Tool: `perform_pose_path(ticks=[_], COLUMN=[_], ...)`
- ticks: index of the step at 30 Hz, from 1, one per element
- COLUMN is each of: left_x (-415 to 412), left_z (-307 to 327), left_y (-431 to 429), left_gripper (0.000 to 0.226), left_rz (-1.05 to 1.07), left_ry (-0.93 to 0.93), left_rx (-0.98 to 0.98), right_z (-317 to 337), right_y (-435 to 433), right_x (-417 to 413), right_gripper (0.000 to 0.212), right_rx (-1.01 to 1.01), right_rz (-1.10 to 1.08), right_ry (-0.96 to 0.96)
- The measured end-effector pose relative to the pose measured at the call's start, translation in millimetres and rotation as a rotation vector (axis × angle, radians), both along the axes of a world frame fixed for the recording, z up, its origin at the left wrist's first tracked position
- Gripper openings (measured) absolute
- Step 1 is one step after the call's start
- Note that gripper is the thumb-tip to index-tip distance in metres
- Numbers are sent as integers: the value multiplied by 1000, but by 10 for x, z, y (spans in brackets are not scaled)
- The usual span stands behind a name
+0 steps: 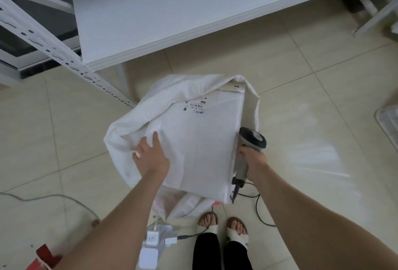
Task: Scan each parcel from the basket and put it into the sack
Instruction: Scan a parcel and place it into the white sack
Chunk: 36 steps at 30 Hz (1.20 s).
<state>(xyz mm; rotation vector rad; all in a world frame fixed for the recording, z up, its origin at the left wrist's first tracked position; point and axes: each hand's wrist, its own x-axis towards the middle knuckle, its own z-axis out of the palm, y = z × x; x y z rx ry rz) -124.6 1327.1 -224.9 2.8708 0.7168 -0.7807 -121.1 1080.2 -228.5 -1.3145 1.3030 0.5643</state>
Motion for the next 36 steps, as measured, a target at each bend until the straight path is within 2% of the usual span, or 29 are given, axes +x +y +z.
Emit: perform_pose_path(ticks=[1, 2, 4, 5, 7, 9, 11, 13, 16, 17, 19, 23, 26, 28, 32, 35, 36], left_x=[2, -4, -87, -148, -207, -158, -25, 104, 113, 73, -49, -330, -489, -576, -631, -655, -664], left_z=[10, 3, -21, -35, -85, -121, -139, -149, -244, -288, -341, -365, -385, -336, -3, 196, 236], left_y=[-121, -265, -601, -760, -992, -1114, -1202, -1267, -1253, -1232, -1258, -1434, -1530, -1484, -1016, -554, -422], left_gripper=[83, 85, 101, 109, 113, 91, 65, 69, 100, 103, 94, 67, 55, 53, 46, 56, 60], left_rz=[-167, -260, -344, -394, -474, -504, -520, -512, -307, -199, -64, -114, -112, -106, 173, 493, 622], left_ry=[42, 112, 303, 351, 354, 295, 280, 365, 517, 529, 514, 482, 447, 355, 12, -65, -74], left_rx=[-80, -255, -552, -576, -459, -358, -341, -392, -546, -615, -688, -546, -617, -603, -366, -236, -216], right_z=[15, 9, -4, 7, 52, 127, 228, 312, 436, 477, 546, 650, 554, 512, 558, 592, 596], right_y=[20, 46, 94, 100, 49, -65, -207, -359, -607, -680, -788, -786, -678, -570, -302, -69, 33], right_x=[-34, -54, -57, -41, 1, 31, 38, 24, 1, -13, -48, -49, 2, -17, -218, -383, -442], right_gripper=[10, 12, 16, 18, 21, 23, 18, 7, 7, 7, 14, 15, 12, 10, 17, 7, 12], right_rx=[67, 118, 141, 125, 71, 29, 43, 125, 272, 314, 385, 458, 357, 217, -92, -259, -271], right_rz=[-35, -48, -43, -53, -33, 20, 31, 19, 19, 12, 9, -13, -138, -124, 8, 66, 58], right_ry=[13, 12, -22, -44, -56, -73, -93, -107, -83, -77, -89, -160, -219, -222, -126, -96, -98])
